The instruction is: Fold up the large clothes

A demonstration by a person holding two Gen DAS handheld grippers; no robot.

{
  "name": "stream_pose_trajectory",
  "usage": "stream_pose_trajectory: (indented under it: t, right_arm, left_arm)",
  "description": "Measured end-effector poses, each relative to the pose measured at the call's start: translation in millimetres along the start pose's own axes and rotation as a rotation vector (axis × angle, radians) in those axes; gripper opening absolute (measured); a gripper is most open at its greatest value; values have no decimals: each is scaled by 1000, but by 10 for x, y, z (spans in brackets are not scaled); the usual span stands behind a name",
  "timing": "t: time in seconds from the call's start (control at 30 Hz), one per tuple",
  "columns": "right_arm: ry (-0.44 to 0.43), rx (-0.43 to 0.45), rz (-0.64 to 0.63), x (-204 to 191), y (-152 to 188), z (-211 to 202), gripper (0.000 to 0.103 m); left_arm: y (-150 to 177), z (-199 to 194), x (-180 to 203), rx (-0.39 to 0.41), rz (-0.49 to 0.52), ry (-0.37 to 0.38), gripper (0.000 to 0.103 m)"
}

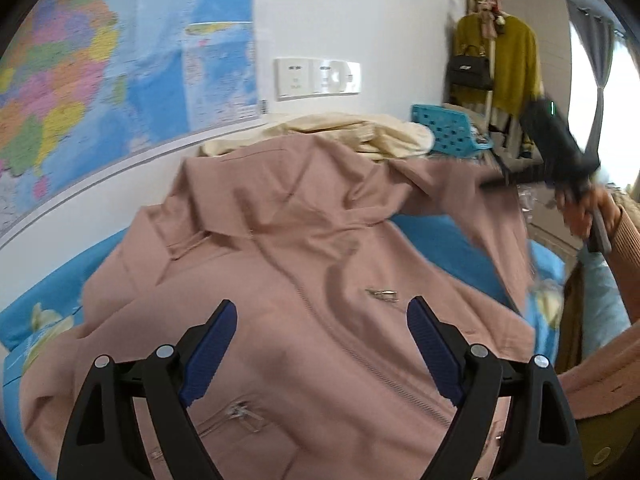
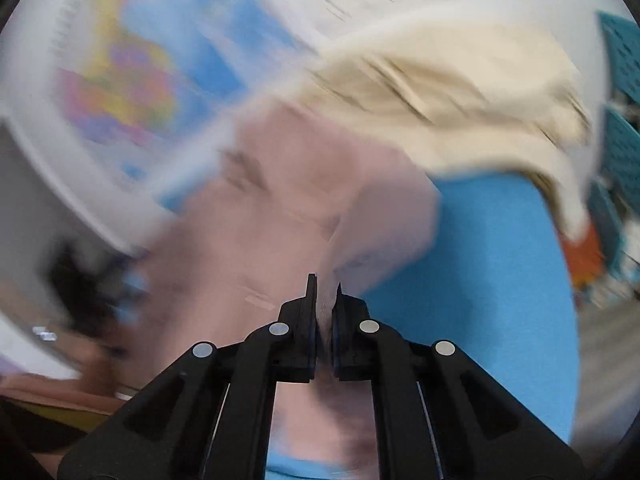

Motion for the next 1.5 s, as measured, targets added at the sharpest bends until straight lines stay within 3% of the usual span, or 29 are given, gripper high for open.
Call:
stream_pose_trajectory:
  t: [0.13,0.23,0.27,0.37,0.4,0.47,0.57,0.73,0.8,0.93,0.97,1.0,1.03,1.07,1.1,1.13,1.17,1.2,1.3,1.37,1.43,1.47,1.5]
  right_arm:
    - [-190,21,-105,-659,-295,135,6]
    - [-301,-47,-149,-1038,-407,603,10]
    - [-328,-89,-163,-1138,-396,828,15]
    - [-319,-240,-173,-1265,-215,1501,67]
    - [-313,-280,-176,-1276,-159,1654,69]
    - [-244,-370,-195,-1266,-36,1969,69]
    - [-221,-388,-192,-1165,-15,1958,69]
    - [-143,-206,-183,-873,-371,1378,72]
    - [-20,-112,-171,-651,-570,1199,74]
    - [144,-87,-142,-240,-831,1297,72]
    - [181,-97,-139,-163,-867,1404,69]
    - [196,-115,-132,-88,-893,1527,67]
    - [213,-145,-135,-17,-920,1643,64]
    - [243,-169,-142,62,-933,1741,53]
    - [261,-189,-144,112,-935,1808,30]
    - [254,-223,-138,173,-948,1910,13]
    - [250,-238,-133,209,-967,1951,2]
    - [254,-225,-126,217,-1007,1944,2]
    - [125,-129,-81,115,-1224,1699,2]
    - [96,-103,-93,20,-1319,1650,2]
    - [164,-120,-117,5,-1342,1747,4]
    - [190,-135,-126,20,-1343,1806,12]
    - [220,-151,-99,86,-1333,1894,26]
  left_arm:
    - [-56,-68,-118,30,-66,61,84]
    - [-69,-165,-319,55,-148,94,84]
    - [-51,-202,-395,63,-172,96,84]
    - [48,-261,-572,48,-210,67,84]
    - [82,-260,-605,35,-214,47,84]
    - [175,-223,-661,-11,-222,15,84]
    - [276,-129,-637,-70,-209,1,84]
    - [216,182,-383,-128,-144,60,88]
    - [159,348,-279,-155,-129,80,90]
    - [29,822,-71,-260,-128,95,90]
    - [3,914,-41,-279,-129,93,79]
    - [-16,1022,-4,-304,-116,73,53]
    - [-17,1082,-6,-325,-107,54,40]
    - [-5,1140,-44,-355,-121,49,17]
    - [6,1163,-112,-372,-155,70,10]
    - [15,1133,-219,-365,-193,86,10]
    - [17,1064,-329,-340,-215,65,9]
    - [20,984,-456,-314,-237,39,9]
    - [71,722,-1002,-271,-380,-7,9]
    - [126,619,-1348,-285,-419,-136,12]
    - [180,615,-1533,-329,-400,-287,26]
    - [198,606,-1601,-336,-392,-328,38]
    - [216,594,-1660,-334,-397,-346,45]
Point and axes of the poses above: each gripper's, at about its wrist camera, not at the fingertips, and z roughly the way its jaws point, x to its right, y to its underside, the point moved 1 cm from there along z, roughly the way its jaws point, and after that the axes turned 11 degrees about -y, right-handed, at the moved point
